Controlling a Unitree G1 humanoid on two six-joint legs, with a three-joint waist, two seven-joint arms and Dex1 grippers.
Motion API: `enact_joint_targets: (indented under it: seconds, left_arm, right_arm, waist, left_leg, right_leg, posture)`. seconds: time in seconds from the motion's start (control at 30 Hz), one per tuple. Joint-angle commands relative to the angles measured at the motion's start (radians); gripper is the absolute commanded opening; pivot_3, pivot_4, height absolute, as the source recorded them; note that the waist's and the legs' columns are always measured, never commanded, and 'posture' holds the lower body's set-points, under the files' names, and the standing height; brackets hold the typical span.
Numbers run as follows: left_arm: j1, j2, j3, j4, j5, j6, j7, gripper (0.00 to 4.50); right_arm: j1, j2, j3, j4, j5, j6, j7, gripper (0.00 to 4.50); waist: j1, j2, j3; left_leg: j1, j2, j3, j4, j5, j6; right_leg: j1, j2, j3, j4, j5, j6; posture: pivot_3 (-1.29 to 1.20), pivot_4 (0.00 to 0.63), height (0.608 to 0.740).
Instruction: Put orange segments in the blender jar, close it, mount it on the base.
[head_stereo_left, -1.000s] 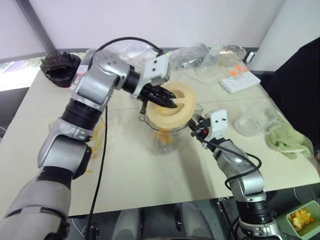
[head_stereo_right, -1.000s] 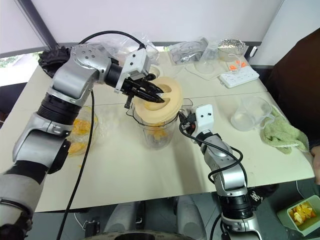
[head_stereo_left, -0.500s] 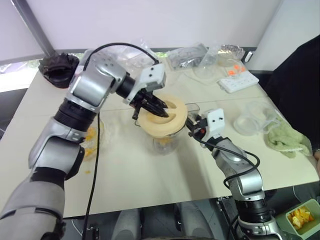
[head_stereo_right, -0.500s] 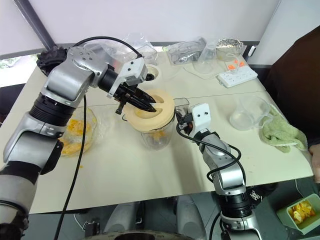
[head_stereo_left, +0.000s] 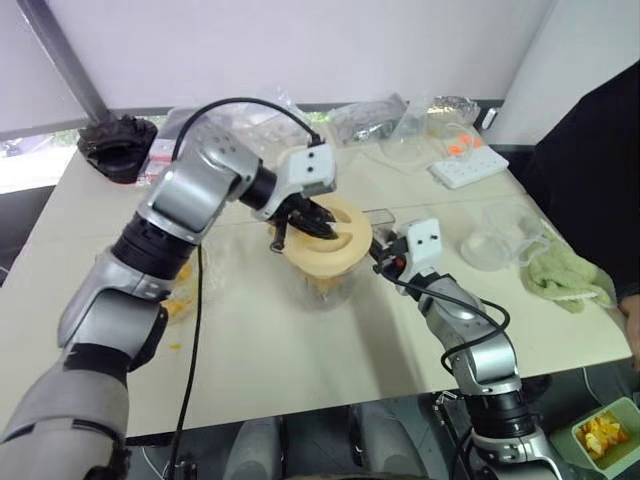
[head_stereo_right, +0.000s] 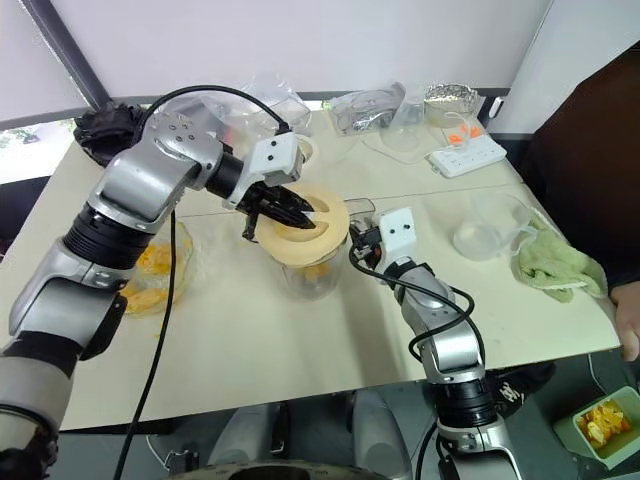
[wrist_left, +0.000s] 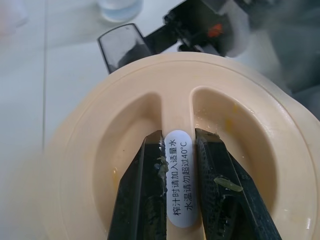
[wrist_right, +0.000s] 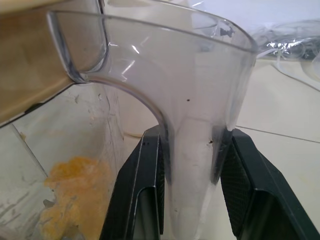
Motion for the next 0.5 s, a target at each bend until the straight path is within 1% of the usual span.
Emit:
enact_joint_targets:
  seconds: [0.03, 0.23, 0.27, 0.33, 0.5]
  left_arm:
    - [0.064, 0.013, -0.078, 0.119, 0.16, 0.104, 0.182, 0.24]
    - [0.015, -0.037, -0.052, 0.19, 0.131, 0.297, 0.277, 0.24]
    - [0.007, -0.045, -0.048, 0.203, 0.127, 0.321, 0.287, 0.24]
    - [-0.011, -0.061, -0.036, 0.23, 0.123, 0.358, 0.313, 0.24]
    - [-0.036, -0.08, -0.019, 0.254, 0.115, 0.426, 0.334, 0.24]
  right_arm:
    - [-0.007, 0.005, -0.027, -0.054, -0.006, -0.062, -0.009, 0.94]
    - [-0.005, -0.011, -0.017, -0.045, -0.04, -0.089, -0.017, 0.94]
    - [-0.006, -0.011, -0.017, -0.043, -0.043, -0.091, -0.018, 0.94]
    - [-0.01, -0.011, -0.019, -0.038, -0.046, -0.097, -0.019, 0.94]
    - [-0.017, -0.015, -0.022, -0.025, -0.052, -0.112, -0.017, 0.94]
  waist:
    - [0.002, 0.001, -0.001]
    - [0.015, 0.002, -0.001]
    - [0.016, 0.003, -0.002]
    - [0.017, 0.006, -0.004]
    - [0.017, 0.008, -0.005]
  left_leg:
    - [0.001, 0.0, 0.0, 0.0, 0.0, 0.0]
    - [0.012, 0.0, -0.004, 0.0, 0.0, -0.001]
    - [0.012, -0.001, -0.008, 0.0, 0.0, -0.001]
    - [0.012, 0.0, -0.016, -0.003, -0.001, -0.001]
    - [0.011, -0.003, -0.018, -0.003, -0.001, -0.001]
  right_leg:
    - [0.001, 0.0, 0.0, 0.0, 0.0, 0.0]
    - [0.013, -0.001, 0.0, -0.005, -0.002, 0.001]
    - [0.013, -0.001, -0.001, -0.006, -0.002, 0.001]
    - [0.016, 0.001, -0.003, -0.016, -0.002, 0.001]
    - [0.017, -0.003, -0.003, -0.019, -0.002, 0.001]
  posture:
    - [0.0, 0.15, 0.74]
    - [0.0, 0.15, 0.74]
    - [0.0, 0.15, 0.74]
    - [0.0, 0.15, 0.74]
    - [0.0, 0.15, 0.74]
